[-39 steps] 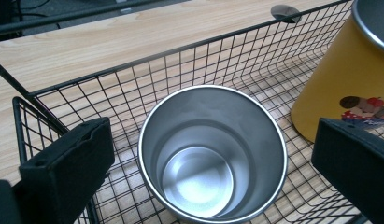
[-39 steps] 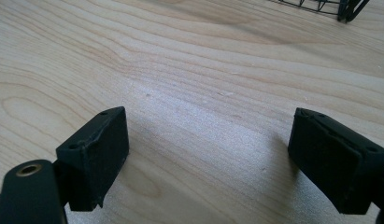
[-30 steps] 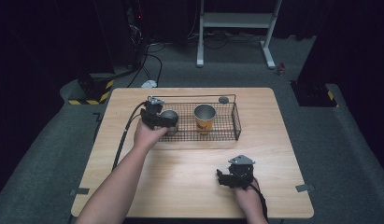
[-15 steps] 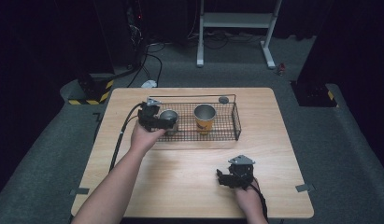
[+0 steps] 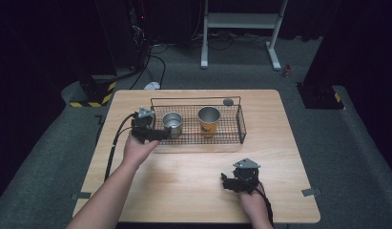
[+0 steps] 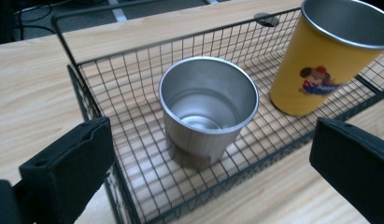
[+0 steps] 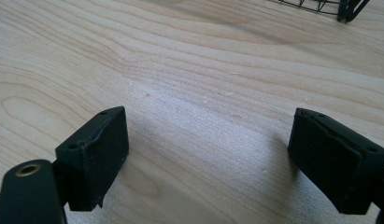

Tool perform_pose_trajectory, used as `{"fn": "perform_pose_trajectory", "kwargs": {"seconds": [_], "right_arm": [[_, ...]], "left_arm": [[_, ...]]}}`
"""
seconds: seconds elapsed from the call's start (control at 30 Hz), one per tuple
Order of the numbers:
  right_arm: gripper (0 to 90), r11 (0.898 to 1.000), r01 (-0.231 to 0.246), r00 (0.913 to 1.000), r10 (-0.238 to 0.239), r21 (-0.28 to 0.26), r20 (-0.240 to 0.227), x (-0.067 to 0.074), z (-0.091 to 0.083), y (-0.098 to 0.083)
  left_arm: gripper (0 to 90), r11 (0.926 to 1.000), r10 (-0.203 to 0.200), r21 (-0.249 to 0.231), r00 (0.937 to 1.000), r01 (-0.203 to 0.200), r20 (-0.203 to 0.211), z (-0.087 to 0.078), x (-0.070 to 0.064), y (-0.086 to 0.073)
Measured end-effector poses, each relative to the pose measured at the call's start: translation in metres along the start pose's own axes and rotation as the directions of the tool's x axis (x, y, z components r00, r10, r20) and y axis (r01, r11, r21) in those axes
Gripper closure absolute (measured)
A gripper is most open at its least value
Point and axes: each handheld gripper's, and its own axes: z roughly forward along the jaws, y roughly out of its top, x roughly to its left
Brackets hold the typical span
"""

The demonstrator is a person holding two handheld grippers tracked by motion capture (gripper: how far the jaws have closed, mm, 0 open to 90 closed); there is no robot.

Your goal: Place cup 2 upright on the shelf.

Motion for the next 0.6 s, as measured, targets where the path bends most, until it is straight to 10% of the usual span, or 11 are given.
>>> {"fn": "perform_pose_trajectory", "kwargs": {"seconds": [0.33, 0.6], "right_arm": [[12.4, 1.0, 0.001, 1.0, -0.001, 0.0, 0.0, 0.0, 0.0, 0.0], [12.5, 1.0, 0.001, 1.0, -0.001, 0.001, 0.001, 0.0, 0.0, 0.0]], "left_arm": [[0.4, 0.9997, 0.013, -0.02, 0.9998, -0.012, 0.017, -0.025, 0.0, -0.032], [0.1, 0.9991, 0.022, 0.034, 0.9986, -0.024, 0.047, -0.042, 0.002, -0.088]]}}
